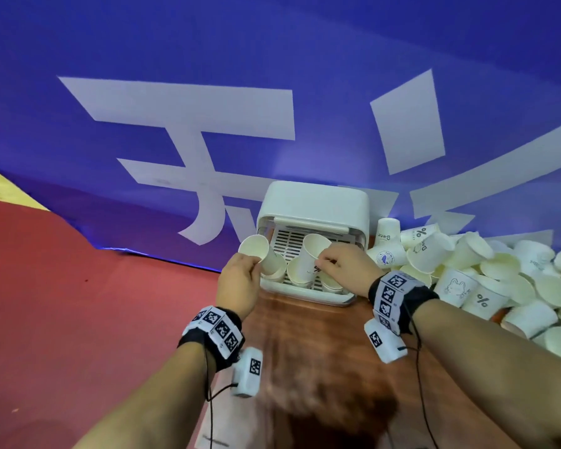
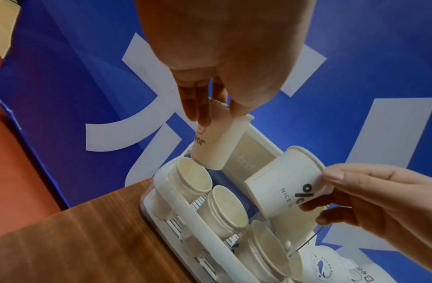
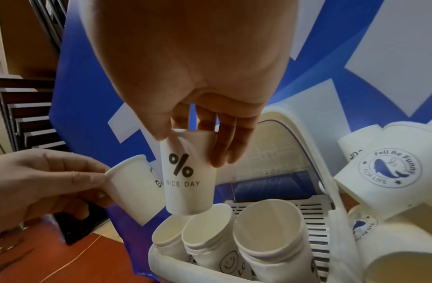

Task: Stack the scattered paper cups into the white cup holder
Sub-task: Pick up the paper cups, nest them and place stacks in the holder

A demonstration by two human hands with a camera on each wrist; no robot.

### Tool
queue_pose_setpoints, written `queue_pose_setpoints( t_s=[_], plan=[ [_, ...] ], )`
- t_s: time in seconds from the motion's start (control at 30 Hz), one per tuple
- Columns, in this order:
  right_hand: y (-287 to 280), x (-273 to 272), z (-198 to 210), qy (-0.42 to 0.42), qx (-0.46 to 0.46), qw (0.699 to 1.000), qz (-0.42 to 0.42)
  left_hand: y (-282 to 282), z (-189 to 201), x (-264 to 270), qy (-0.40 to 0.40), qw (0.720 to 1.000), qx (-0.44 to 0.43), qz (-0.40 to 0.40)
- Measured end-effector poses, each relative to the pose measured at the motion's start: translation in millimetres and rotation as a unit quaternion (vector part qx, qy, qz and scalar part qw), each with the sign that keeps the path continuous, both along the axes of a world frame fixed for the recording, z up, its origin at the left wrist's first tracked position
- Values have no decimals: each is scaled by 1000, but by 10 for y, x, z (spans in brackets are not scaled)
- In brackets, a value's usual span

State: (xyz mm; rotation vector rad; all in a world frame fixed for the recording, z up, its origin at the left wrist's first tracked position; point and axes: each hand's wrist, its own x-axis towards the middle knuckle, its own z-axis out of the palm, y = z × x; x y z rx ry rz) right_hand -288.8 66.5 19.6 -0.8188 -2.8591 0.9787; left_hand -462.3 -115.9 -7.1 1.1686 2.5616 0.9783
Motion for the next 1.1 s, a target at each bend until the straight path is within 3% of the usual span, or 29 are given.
queue_pose_setpoints(
  t_s=[0.6,0.73,1.1],
  plan=[
    [46,-365,-546,-88,9,995,38,338,-619,-281,-39,992,-74,-95],
    [12,-419,-623,-145,34,986,76,346,-732,-275,-53,986,-108,-115],
    [-67,-531,-760,-232,82,966,76,355,-758,-238,-81,985,-135,-75]
  ],
)
